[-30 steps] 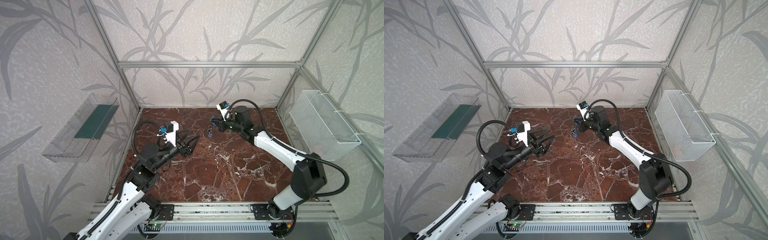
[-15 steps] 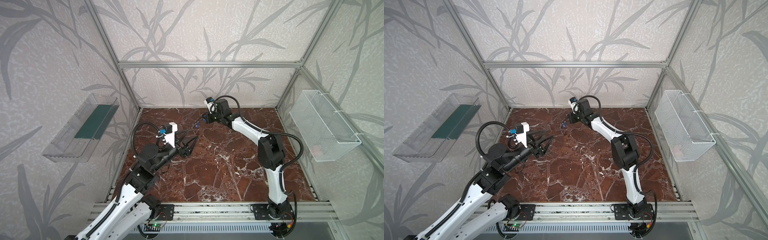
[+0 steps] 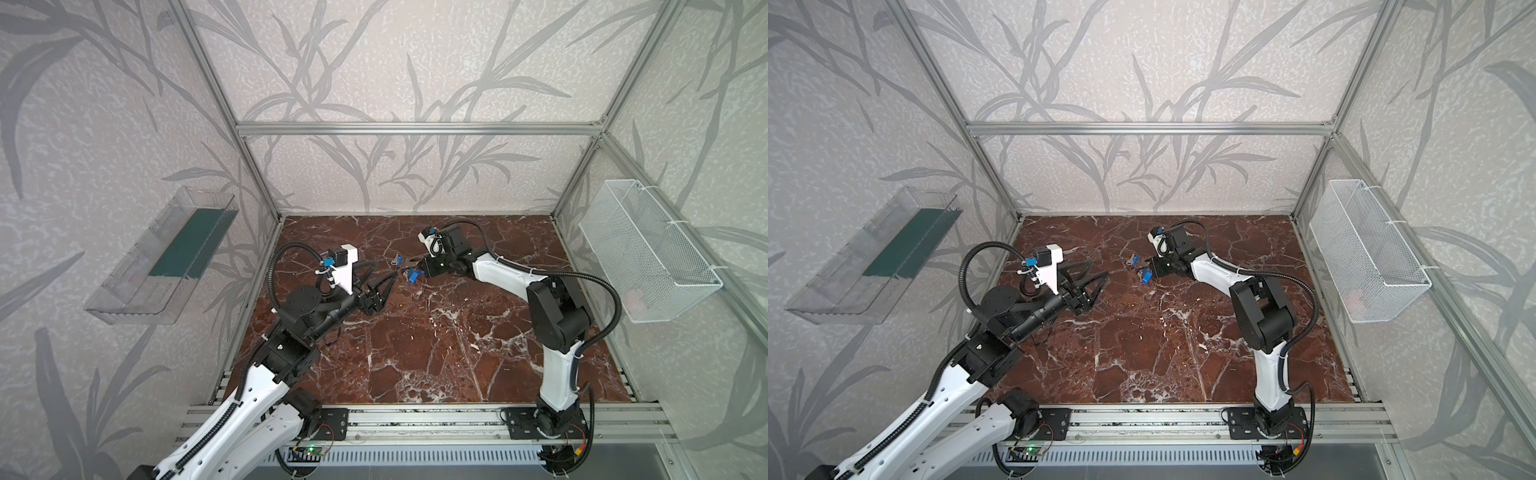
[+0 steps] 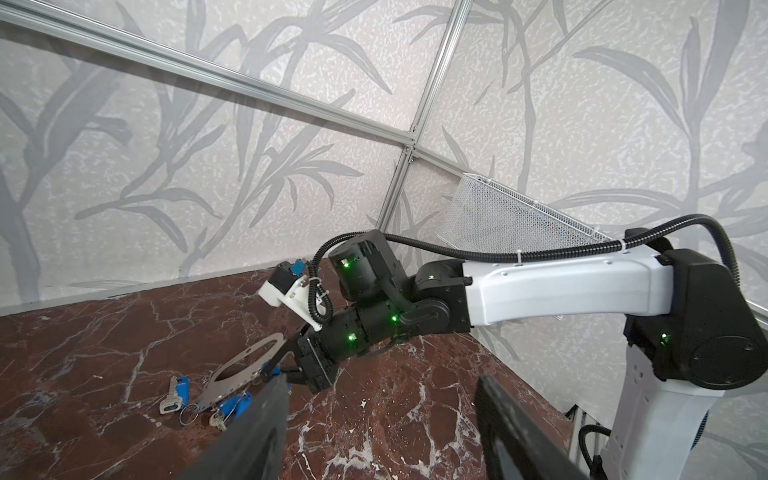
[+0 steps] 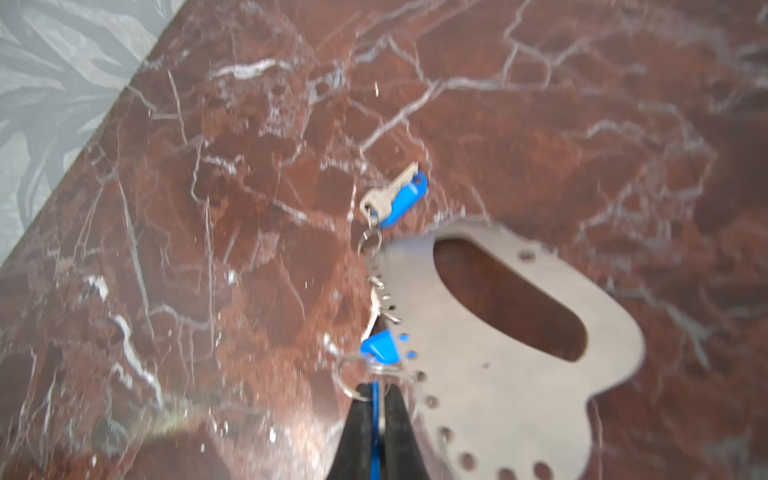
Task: Put the keys on the keyring
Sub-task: 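Lower the plate with hanging keys onto the table and open the right gripper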
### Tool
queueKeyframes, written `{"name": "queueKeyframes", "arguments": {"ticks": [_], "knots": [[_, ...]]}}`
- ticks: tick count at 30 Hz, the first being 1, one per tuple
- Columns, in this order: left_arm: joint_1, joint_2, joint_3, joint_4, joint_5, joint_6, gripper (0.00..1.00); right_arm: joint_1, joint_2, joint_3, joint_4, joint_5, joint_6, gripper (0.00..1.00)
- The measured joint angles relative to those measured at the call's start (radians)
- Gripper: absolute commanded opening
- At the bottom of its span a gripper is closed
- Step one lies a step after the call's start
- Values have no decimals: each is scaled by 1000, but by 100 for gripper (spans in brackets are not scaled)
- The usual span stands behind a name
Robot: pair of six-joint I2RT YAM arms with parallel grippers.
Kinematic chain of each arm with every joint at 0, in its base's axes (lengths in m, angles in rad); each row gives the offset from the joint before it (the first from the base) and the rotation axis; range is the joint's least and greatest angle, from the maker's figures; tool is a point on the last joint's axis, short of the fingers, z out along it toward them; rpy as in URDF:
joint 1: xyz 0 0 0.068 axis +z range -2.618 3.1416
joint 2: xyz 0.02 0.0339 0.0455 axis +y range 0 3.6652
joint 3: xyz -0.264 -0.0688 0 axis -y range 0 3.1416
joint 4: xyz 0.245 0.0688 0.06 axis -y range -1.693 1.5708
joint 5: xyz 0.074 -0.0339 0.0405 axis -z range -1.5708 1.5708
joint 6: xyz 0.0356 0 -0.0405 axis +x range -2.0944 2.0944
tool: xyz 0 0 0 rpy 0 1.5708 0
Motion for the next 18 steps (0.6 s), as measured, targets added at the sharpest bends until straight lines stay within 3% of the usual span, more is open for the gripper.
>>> {"name": "queueKeyframes", "arguments": {"ticks": [7, 18], "knots": [[0, 7, -1, 3, 0, -1, 72, 3, -125, -207, 30, 15, 11, 0], [0, 20, -5, 10, 0, -3, 72, 4, -161, -346, 10, 29, 13, 0]]}}
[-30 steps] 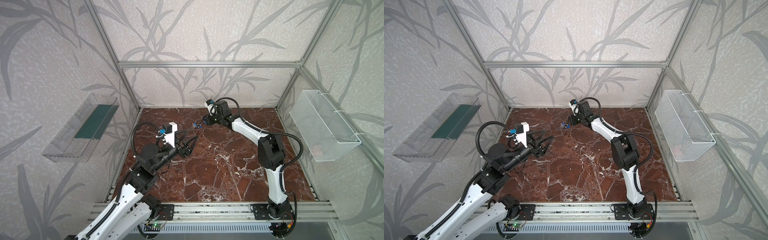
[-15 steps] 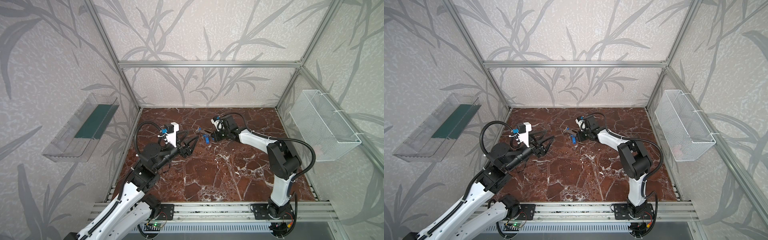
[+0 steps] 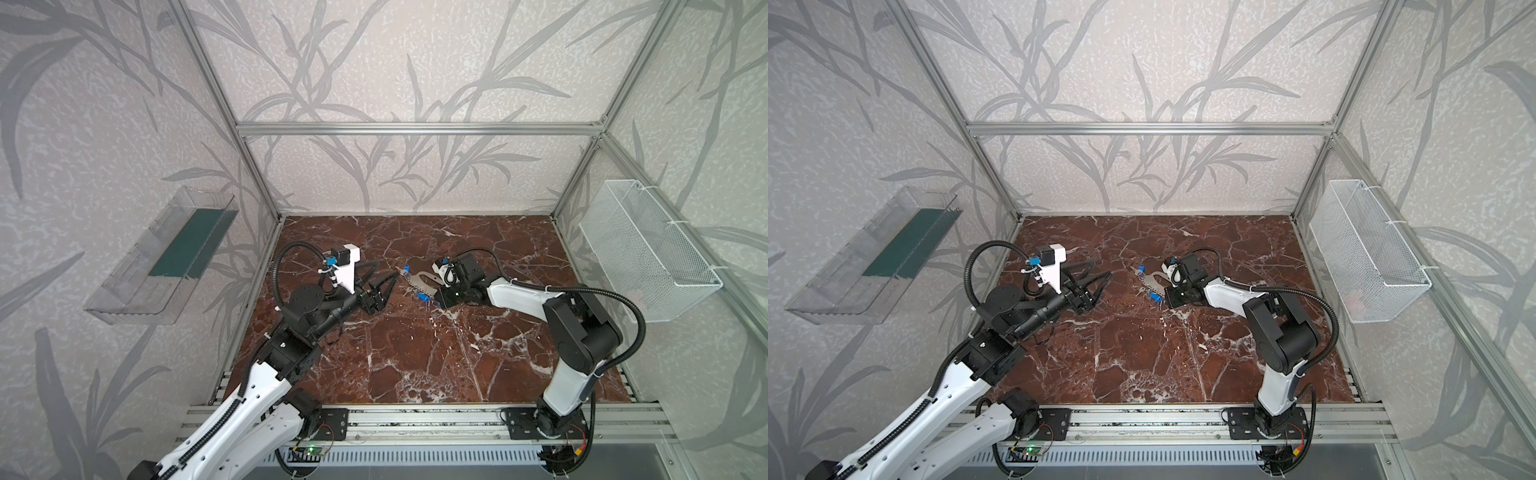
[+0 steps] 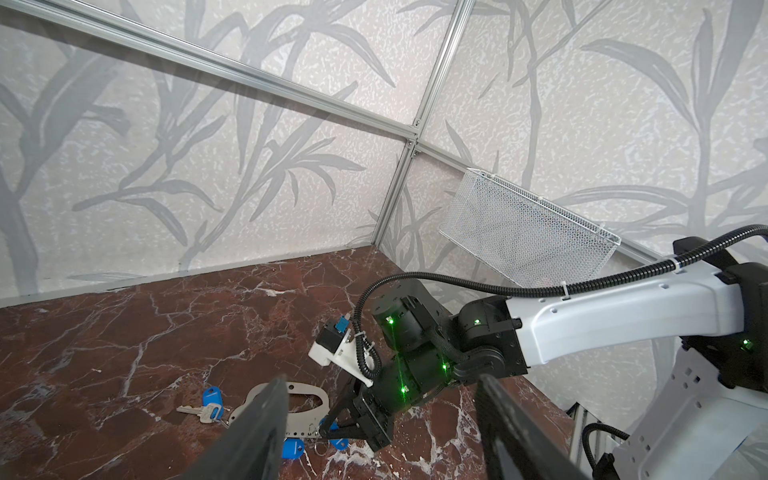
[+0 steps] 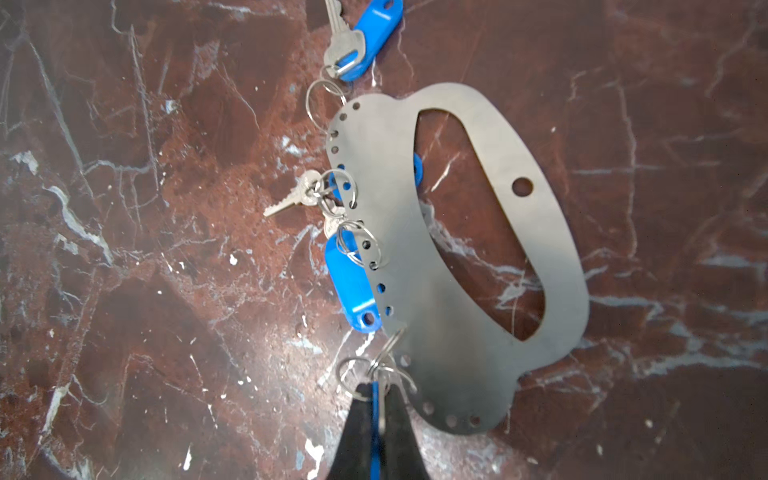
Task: Put the keys on the keyring
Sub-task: 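Lower the plate with hanging keys onto the table and open the right gripper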
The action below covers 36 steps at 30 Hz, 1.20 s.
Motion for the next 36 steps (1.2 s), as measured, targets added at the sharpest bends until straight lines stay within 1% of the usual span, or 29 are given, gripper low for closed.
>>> {"name": "queueKeyframes", "arguments": {"ticks": [11, 20, 22, 25, 29, 30, 32, 34, 35, 36], "knots": [[0, 10, -6, 8, -4, -1, 72, 0, -83, -101, -31, -3, 18, 0], [0, 13, -6, 9, -4, -1, 72, 0, -90, -134, -74, -13, 30, 0], [0, 13, -6, 8, -5, -1, 72, 0, -90, -143, -92, -16, 33, 11], [0, 13, -6, 8, -8, -1, 72, 0, -91, -150, -103, -27, 41, 24], [0, 13, -6, 5, -29, 0, 73, 0, -119, -165, -103, -17, 48, 32], [0, 14, -6, 2, -37, 1, 74, 0, -134, -173, -105, -11, 50, 38], [0, 20, -6, -8, -61, 4, 83, -1, -172, -190, -107, 2, 55, 42], [0, 34, -5, -27, -108, 4, 94, -4, -234, -211, -109, 25, 61, 46], [0, 43, -5, -36, -137, 6, 98, -9, -269, -221, -109, 40, 65, 49], [0, 54, -5, -47, -173, 4, 99, -17, -314, -234, -107, 62, 72, 55]]}}
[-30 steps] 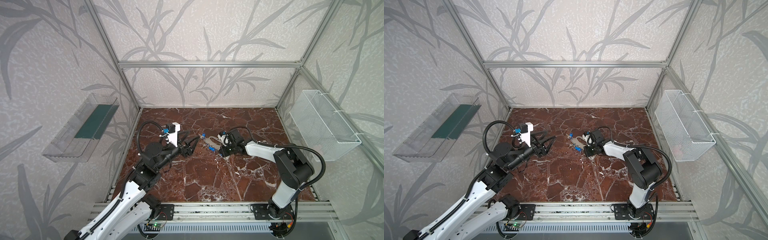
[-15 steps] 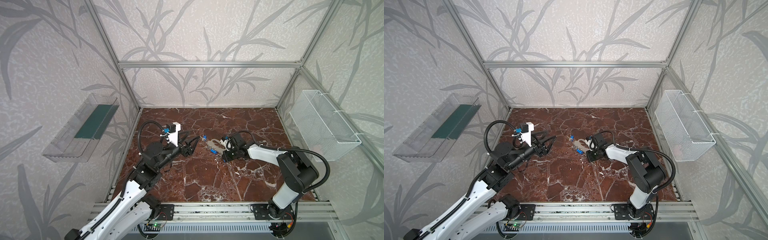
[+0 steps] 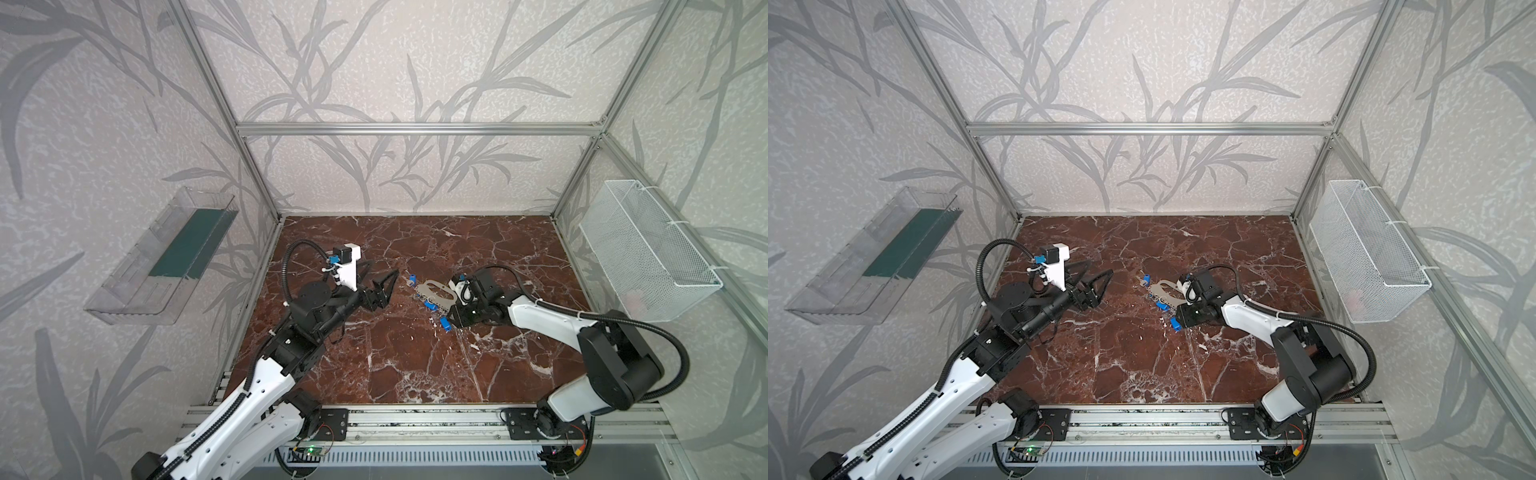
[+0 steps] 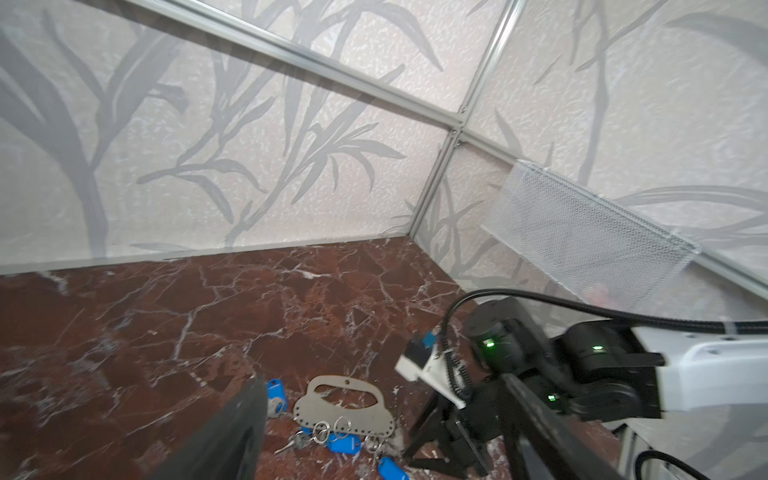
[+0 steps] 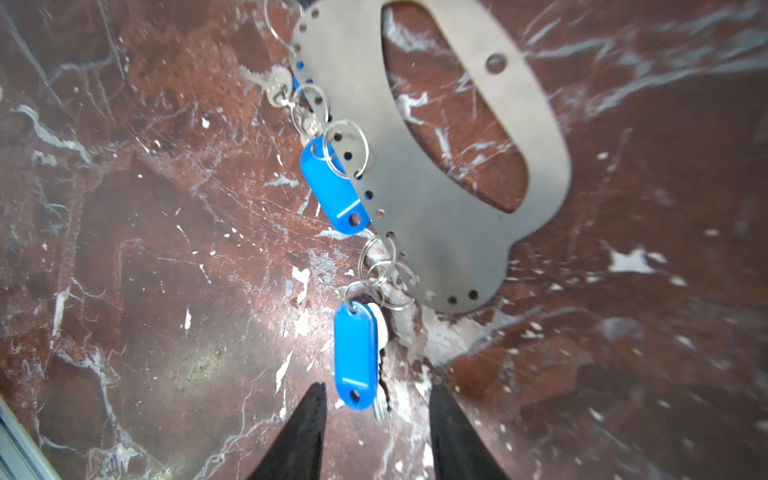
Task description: Put the keys on the keyring
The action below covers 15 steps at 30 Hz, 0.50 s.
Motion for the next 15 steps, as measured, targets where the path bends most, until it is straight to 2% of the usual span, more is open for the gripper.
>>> {"name": "queueKeyframes", "arguments": {"ticks": [2, 3, 4, 5, 10, 13, 15], "knots": [[0, 27, 0, -25, -89, -1, 99, -23, -85, -29, 22, 43, 9, 63], [0, 45, 1, -40, -137, -1, 99, -40, -137, -51, 44, 76, 18, 71], [1, 64, 4, -56, -185, -1, 99, -58, -183, -76, 71, 105, 26, 71], [1, 84, 9, -72, -234, 0, 99, -72, -214, -96, 97, 129, 29, 100], [24, 217, 40, -106, -486, 56, 99, -145, -351, -235, 281, 314, 37, 99], [69, 309, 42, -82, -620, 111, 99, -178, -356, -284, 402, 399, 6, 99], [114, 359, 19, -31, -666, 151, 99, -189, -334, -297, 471, 457, -36, 99]]}}
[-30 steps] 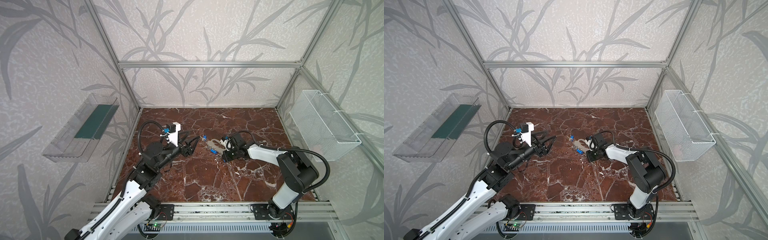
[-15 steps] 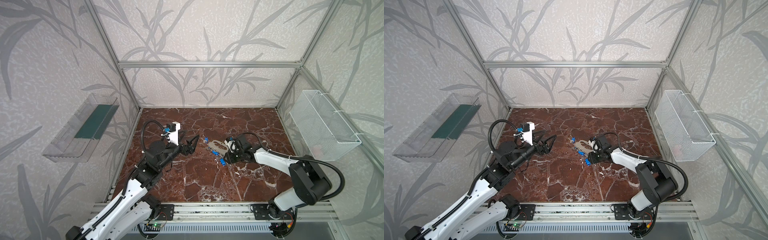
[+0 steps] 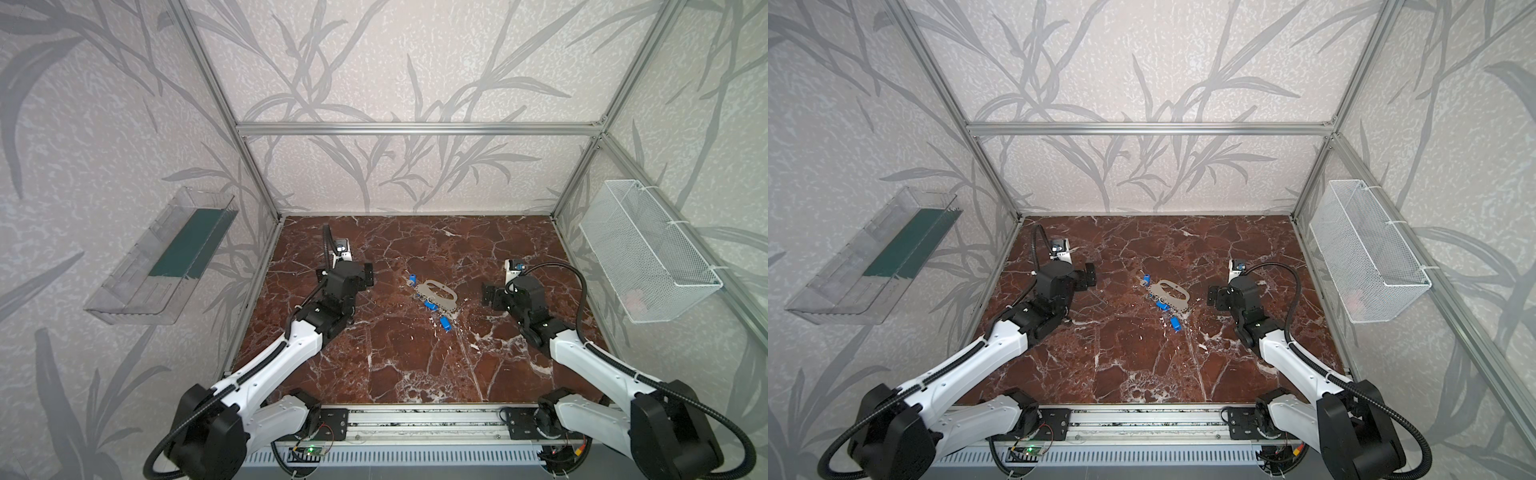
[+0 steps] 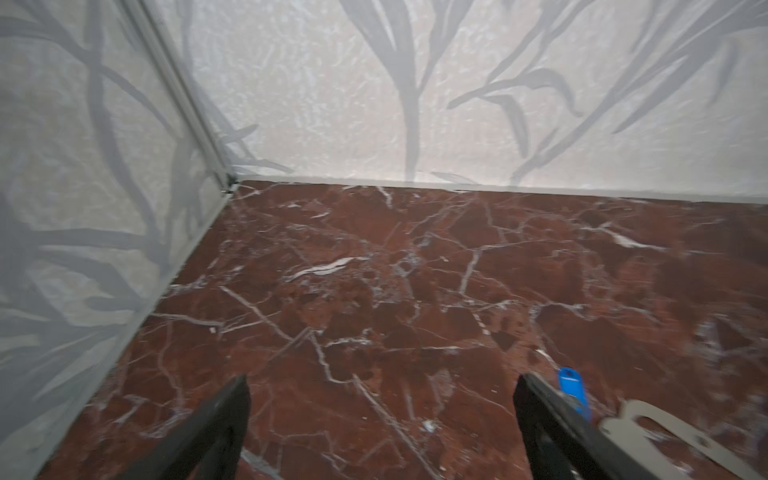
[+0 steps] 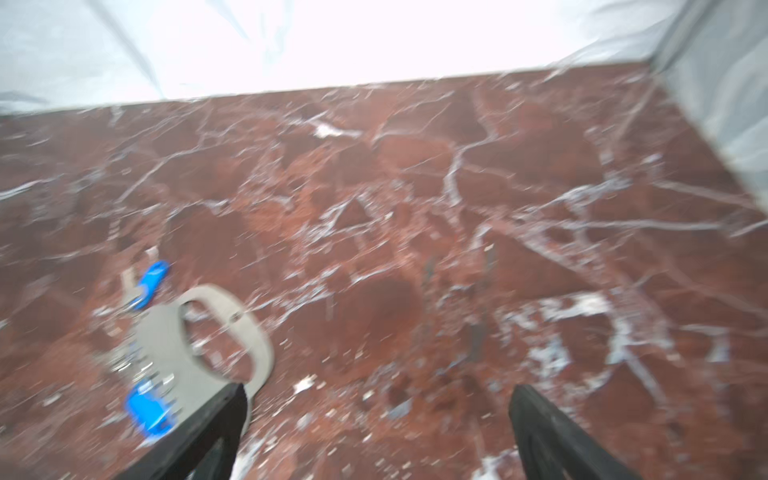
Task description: Put the keys on the keyring
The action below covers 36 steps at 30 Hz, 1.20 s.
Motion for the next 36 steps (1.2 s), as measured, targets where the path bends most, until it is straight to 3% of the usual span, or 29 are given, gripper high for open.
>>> {"name": "queueKeyframes", "arguments": {"ticks": [7, 10, 14, 21, 28, 36], "knots": [[217, 192, -75, 131, -57, 113, 99, -18, 186, -40, 291, 122, -204, 99], [269, 248, -125, 227, -41, 122, 99, -46, 291, -72, 410, 143, -254, 99], [293, 325, -205, 398, 4, 169, 99, -76, 382, -75, 487, 135, -291, 99], [366, 357, -333, 664, 171, 196, 99, -208, 408, -95, 607, -24, -253, 99], [421, 365, -346, 748, 339, 194, 99, -209, 421, -123, 678, -102, -248, 99], [422, 401, -347, 819, 339, 183, 99, -209, 423, -127, 699, -100, -238, 99]]}}
